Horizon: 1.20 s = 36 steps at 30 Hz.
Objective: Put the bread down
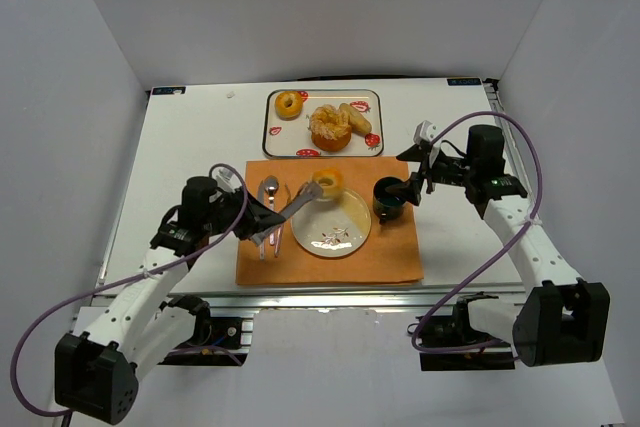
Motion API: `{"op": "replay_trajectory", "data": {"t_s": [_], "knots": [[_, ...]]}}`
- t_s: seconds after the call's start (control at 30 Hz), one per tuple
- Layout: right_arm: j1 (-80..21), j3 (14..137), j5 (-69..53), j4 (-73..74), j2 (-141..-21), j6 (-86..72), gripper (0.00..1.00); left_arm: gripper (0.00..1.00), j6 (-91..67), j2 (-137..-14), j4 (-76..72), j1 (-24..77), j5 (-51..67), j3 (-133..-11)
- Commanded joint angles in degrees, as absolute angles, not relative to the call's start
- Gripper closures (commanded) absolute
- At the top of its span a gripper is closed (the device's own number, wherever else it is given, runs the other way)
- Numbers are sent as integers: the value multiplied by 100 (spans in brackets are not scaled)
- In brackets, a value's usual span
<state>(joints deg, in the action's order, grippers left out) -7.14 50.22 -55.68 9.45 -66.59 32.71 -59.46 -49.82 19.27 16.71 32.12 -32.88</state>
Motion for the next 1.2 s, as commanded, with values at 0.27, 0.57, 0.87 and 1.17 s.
{"op": "replay_trajectory", "data": {"t_s": [0.27,0.57,0.87,1.17], "knots": [[-686,5168,-5730,791,-6566,3226,11,73,-5933,-5396,1995,2514,2892,-3418],[-686,5106,-5730,782,-6521,3217,11,44,-5608,-5476,2443,2540,2672,-3744],[-686,5080,-5774,791,-6513,3199,11,44,-5449,-5124,3058,2540,2180,-4060],[-686,5045,-5809,817,-6495,3252,11,47,-5414,-5299,3112,2330,1890,-5017]]}}
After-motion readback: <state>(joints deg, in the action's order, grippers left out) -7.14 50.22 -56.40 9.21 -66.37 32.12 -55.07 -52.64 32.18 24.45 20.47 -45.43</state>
